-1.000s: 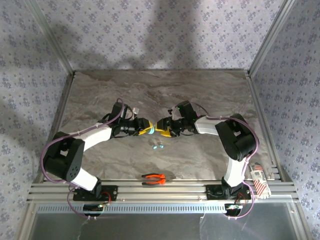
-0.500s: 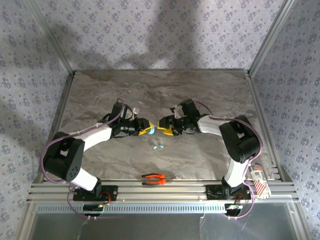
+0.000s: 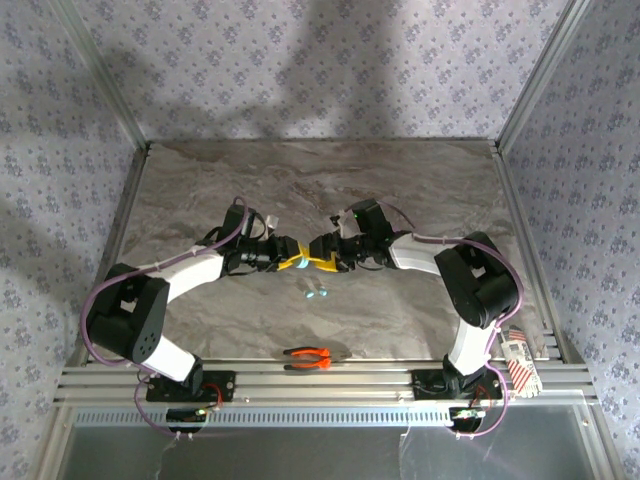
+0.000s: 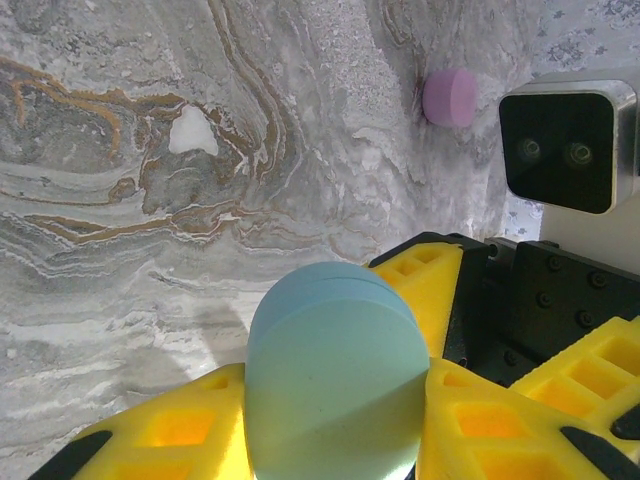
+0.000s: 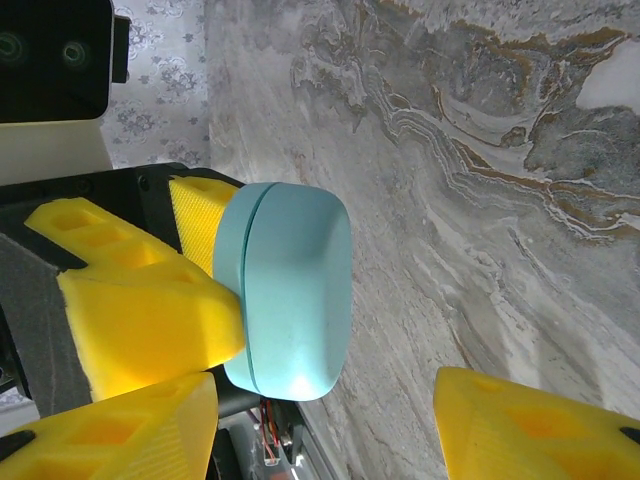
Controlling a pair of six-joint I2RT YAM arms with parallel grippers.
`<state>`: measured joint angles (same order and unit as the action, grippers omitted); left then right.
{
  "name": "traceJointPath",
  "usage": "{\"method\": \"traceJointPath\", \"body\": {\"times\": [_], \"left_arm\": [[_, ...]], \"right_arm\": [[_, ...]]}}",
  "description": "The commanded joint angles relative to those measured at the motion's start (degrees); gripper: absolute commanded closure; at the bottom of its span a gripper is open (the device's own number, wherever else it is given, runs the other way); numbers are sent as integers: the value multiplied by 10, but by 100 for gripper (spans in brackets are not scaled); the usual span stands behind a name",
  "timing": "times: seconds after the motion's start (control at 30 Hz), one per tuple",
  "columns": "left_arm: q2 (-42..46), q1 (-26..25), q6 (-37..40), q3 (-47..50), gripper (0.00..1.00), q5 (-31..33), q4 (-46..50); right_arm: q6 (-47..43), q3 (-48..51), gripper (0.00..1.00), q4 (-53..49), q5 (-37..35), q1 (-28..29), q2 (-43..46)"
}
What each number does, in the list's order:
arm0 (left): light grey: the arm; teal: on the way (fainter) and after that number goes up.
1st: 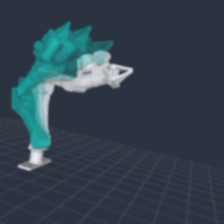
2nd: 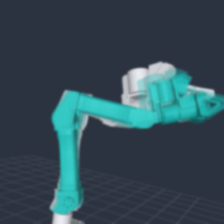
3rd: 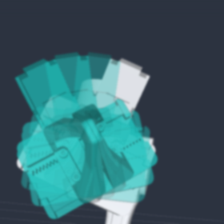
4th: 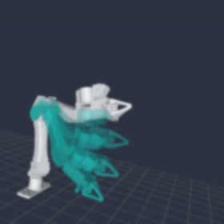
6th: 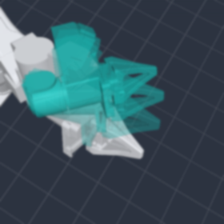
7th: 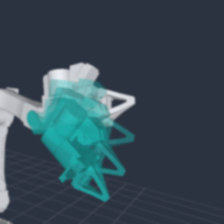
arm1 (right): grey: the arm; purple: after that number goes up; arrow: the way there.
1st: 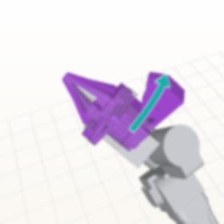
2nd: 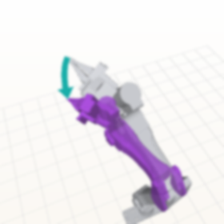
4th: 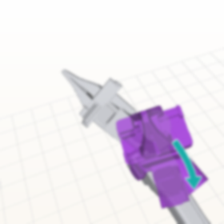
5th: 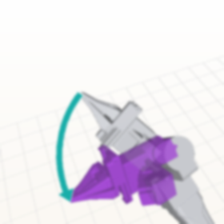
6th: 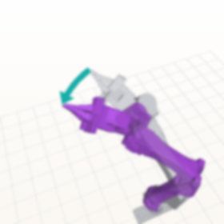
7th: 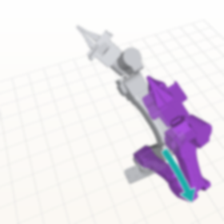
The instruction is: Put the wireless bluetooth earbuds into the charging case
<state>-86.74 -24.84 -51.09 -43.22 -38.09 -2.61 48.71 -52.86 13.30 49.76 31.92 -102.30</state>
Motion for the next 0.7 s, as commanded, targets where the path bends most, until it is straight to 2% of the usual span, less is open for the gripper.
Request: {"method": "traceJointPath", "body": {"times": [0.0,0.37,0.67], "left_arm": [[-2,-1,5,-17,65,-6,4],[3,-1,3,-14,65,-8,2],[6,-1,4,-13,65,-8,4]], "right_arm": [[11,7,40,16,3,3,-9],[22,8,41,31,0,2,-33],[20,20,44,6,-19,-15,-47]]}}
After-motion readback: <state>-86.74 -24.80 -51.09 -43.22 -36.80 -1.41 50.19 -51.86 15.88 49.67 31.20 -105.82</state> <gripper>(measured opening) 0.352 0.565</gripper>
